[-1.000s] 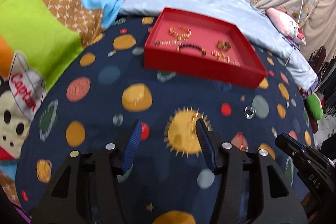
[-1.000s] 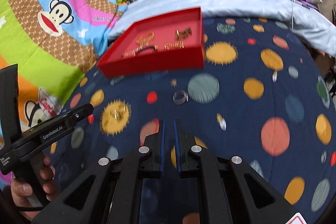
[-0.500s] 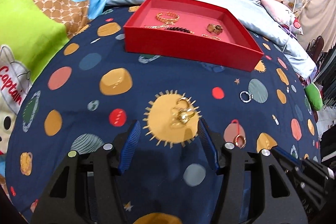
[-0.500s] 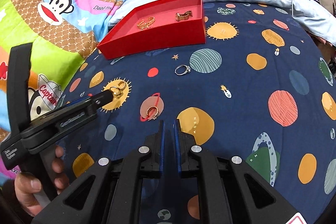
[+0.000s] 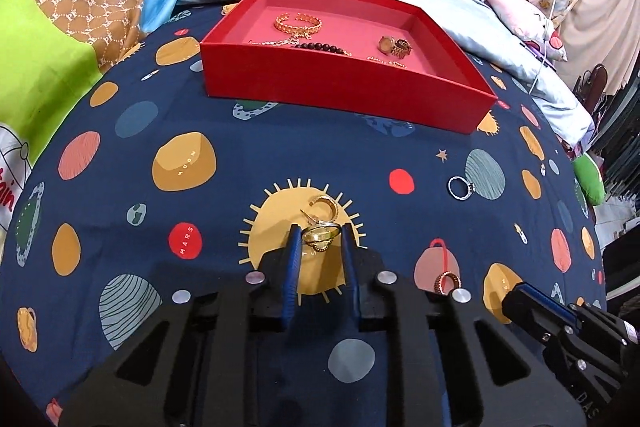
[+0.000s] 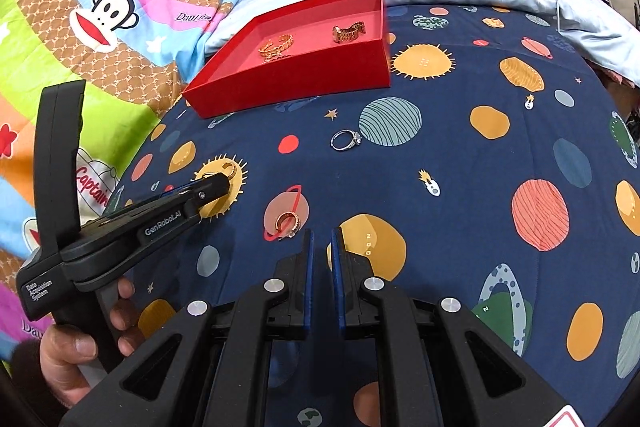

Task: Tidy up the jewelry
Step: 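Grasp a gold ring with the left tool while the right tool grasps a gold hoop ring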

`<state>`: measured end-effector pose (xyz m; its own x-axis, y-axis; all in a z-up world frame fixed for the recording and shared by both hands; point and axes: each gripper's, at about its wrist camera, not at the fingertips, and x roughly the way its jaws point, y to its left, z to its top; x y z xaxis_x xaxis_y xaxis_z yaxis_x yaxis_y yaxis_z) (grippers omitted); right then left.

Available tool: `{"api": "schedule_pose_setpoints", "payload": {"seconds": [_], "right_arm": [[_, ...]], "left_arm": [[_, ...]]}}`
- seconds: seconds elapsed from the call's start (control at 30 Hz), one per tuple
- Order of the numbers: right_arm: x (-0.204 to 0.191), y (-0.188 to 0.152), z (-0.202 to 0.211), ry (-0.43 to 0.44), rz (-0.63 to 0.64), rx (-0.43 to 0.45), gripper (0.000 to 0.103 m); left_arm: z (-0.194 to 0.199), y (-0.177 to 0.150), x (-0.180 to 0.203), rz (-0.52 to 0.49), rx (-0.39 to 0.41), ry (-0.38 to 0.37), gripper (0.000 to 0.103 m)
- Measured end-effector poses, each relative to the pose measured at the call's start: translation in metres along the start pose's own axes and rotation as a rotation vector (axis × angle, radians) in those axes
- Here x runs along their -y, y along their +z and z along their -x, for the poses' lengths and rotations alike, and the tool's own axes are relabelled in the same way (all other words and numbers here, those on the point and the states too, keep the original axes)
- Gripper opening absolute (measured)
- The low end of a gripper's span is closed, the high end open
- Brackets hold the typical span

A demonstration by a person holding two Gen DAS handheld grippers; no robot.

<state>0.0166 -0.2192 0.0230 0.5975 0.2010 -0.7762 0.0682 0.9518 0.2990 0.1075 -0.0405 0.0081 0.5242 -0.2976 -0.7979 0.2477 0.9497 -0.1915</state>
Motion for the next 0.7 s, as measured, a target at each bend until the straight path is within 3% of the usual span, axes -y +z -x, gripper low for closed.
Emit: {"api": "schedule_pose_setpoints", "payload": {"seconds": [0.7], "right_arm": [[-0.018,0.006,-0.008,0.012,0.043,-0.008,0.009]], "left_arm": [[0.033,-0.017,-0.035,0.051,0.021,0.021,0.019]]}}
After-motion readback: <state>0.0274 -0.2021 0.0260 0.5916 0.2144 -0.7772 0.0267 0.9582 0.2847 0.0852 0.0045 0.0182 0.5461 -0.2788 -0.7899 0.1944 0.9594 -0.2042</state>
